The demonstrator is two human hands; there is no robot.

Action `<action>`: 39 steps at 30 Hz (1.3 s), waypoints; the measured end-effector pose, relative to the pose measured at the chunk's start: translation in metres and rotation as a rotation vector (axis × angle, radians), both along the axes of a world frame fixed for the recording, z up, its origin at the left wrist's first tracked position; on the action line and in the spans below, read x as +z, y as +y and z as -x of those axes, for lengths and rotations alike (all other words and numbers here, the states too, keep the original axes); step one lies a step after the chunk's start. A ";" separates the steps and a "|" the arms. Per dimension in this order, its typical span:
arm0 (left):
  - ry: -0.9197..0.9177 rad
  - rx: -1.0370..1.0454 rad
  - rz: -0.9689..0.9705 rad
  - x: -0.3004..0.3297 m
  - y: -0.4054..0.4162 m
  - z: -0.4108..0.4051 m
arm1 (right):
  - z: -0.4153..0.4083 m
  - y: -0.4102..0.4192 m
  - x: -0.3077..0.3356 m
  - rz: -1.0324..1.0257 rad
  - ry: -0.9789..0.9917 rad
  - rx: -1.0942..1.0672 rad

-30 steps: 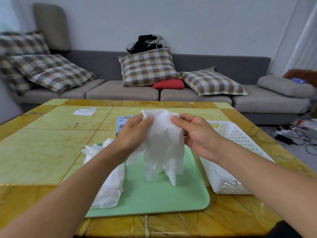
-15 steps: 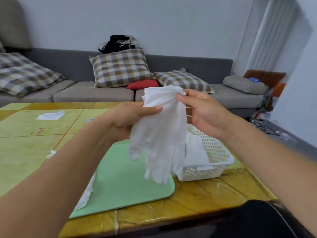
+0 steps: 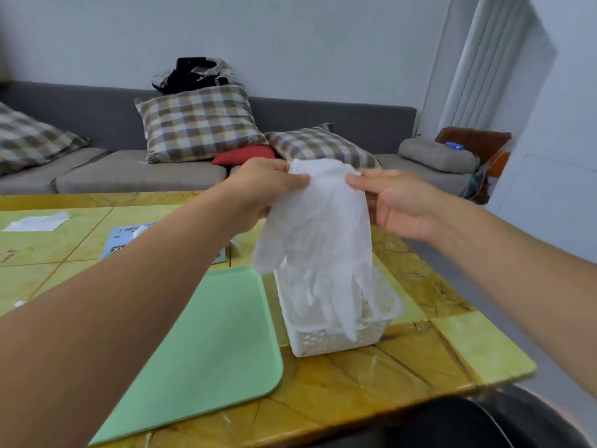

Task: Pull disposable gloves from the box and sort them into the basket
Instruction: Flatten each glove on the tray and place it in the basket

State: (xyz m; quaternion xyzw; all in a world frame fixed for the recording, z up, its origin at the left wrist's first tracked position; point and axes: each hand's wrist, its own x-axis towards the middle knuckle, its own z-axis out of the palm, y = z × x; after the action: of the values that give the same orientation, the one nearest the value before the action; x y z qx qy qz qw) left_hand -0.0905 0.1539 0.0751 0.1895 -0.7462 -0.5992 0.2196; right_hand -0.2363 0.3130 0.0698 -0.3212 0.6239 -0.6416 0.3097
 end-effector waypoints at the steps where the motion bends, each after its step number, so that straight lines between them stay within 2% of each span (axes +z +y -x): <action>1: -0.023 0.017 -0.010 -0.001 -0.006 0.010 | 0.007 -0.006 0.000 -0.026 0.007 -0.006; 3: -0.011 0.027 -0.050 0.000 -0.018 0.027 | 0.020 -0.020 0.005 -0.029 0.032 -0.022; 7: 0.154 -0.025 -0.109 0.006 -0.028 0.046 | 0.043 -0.033 0.018 0.116 0.124 -0.055; 10: 0.162 -0.065 -0.062 -0.019 -0.033 0.048 | 0.055 -0.029 -0.002 0.115 0.178 -0.041; 14: -0.004 -0.114 0.223 -0.084 -0.033 0.038 | 0.055 -0.008 -0.072 -0.080 0.261 0.060; 18: -0.194 -0.418 0.524 -0.114 -0.018 0.020 | 0.045 0.014 -0.103 -0.267 0.541 0.198; 21: -0.274 -0.534 0.771 -0.114 -0.001 0.014 | 0.031 0.022 -0.100 -0.405 0.759 0.322; 25: -0.455 -0.635 0.926 -0.111 0.015 0.016 | 0.021 0.026 -0.103 -0.574 0.997 0.436; 29: -0.678 -0.791 0.969 -0.097 0.031 0.018 | 0.021 0.022 -0.097 -0.817 1.135 0.604; 31: -0.669 -0.725 0.960 -0.090 0.032 0.019 | 0.020 0.018 -0.086 -0.862 1.084 0.660; 32: -0.630 -0.655 0.967 -0.088 0.029 0.019 | 0.020 0.014 -0.081 -0.808 1.027 0.631; 35: -0.580 -0.423 1.175 -0.089 0.017 0.024 | 0.018 -0.007 -0.077 -0.641 1.016 0.460; 37: -0.699 -0.322 1.304 -0.094 0.017 0.028 | 0.007 -0.023 -0.081 -0.765 1.112 0.490; 39: -0.816 -0.302 1.380 -0.101 0.022 0.034 | -0.005 -0.039 -0.089 -1.011 1.165 0.569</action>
State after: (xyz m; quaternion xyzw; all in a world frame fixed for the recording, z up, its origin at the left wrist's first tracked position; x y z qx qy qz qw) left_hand -0.1240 0.1757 -0.0258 0.1120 -0.9861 0.0885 -0.0855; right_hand -0.2314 0.2741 -0.0192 -0.5704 0.7930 0.0897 0.1944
